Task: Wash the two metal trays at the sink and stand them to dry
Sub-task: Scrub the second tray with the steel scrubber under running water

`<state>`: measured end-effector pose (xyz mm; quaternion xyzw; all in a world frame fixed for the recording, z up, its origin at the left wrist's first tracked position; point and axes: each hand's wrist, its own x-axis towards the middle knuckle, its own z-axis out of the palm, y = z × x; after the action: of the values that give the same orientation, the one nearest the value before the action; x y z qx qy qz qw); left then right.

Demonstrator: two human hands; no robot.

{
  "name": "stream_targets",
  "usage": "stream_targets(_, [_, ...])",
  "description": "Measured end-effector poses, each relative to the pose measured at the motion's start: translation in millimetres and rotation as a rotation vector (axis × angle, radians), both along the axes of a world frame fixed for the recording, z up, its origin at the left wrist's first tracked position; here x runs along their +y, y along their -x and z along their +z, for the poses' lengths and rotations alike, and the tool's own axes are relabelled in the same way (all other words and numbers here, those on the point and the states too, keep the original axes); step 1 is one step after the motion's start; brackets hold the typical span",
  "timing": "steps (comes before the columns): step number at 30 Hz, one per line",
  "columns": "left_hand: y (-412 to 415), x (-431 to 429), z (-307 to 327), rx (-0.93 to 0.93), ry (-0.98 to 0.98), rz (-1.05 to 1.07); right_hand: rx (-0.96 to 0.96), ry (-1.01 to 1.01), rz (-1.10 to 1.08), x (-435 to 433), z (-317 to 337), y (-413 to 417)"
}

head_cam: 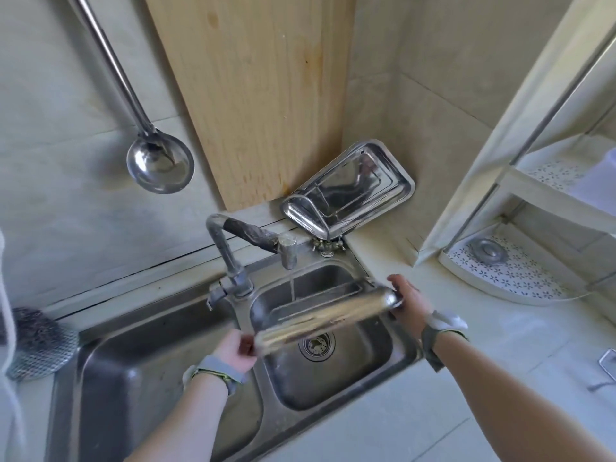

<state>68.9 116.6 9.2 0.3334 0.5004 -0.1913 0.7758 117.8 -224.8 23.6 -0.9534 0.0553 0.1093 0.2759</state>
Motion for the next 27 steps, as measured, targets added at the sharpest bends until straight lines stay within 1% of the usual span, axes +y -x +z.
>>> stream_targets(1, [0, 0, 3, -0.016, -0.052, -0.031, 0.043, 0.022, -0.001, -7, 0, 1])
stream_targets(4, [-3, 2, 5, -0.126, -0.208, -0.064, 0.14, -0.026, -0.091, -31, 0, -1])
stream_targets(6, [-4, 2, 12, -0.187, -0.447, -0.082, 0.115, -0.022, -0.132, -39, 6, -6])
stream_targets(9, [-6, -5, 27, -0.335, -0.805, -0.171, -0.011, -0.048, -0.208, -22, 19, -16])
stream_targets(12, [-8, -16, 35, -0.456, -1.063, -0.328, -0.035, -0.214, -0.149, 31, 30, -22])
stream_targets(15, [-14, -35, 40, -0.544, -1.178, -0.474, -0.012, -0.402, 0.055, 108, 44, -16])
stream_targets(16, [-16, -41, 42, -0.535, -1.194, -0.491, -0.04, -0.393, 0.151, 133, 52, -9])
stream_targets(18, [-18, -45, 47, -0.474, -1.222, -0.469, -0.195, -0.322, 0.285, 162, 59, -1])
stream_targets(19, [-18, -43, 48, -0.455, -1.244, -0.449, -0.248, -0.265, 0.284, 162, 53, -2])
stream_targets(20, [-17, -40, 50, -0.454, -1.268, -0.432, -0.229, -0.213, 0.238, 153, 45, -5])
stream_targets(21, [-15, -36, 51, -0.465, -1.292, -0.425, -0.154, -0.182, 0.129, 140, 35, -10])
stream_targets(22, [-13, -33, 53, -0.481, -1.316, -0.44, -0.046, -0.189, -0.029, 124, 28, -14])
stream_targets(23, [-11, -31, 54, -0.498, -1.337, -0.474, 0.064, -0.223, -0.197, 113, 23, -15])
stream_targets(24, [-10, -31, 54, -0.514, -1.356, -0.52, 0.128, -0.274, -0.271, 113, 23, -15])
stream_targets(25, [-11, -33, 52, -0.516, -1.372, -0.566, 0.102, -0.326, -0.243, 123, 27, -13])
stream_targets(27, [-15, -40, 51, -0.48, -1.391, -0.619, -0.113, -0.464, -0.089, 157, 45, -9])
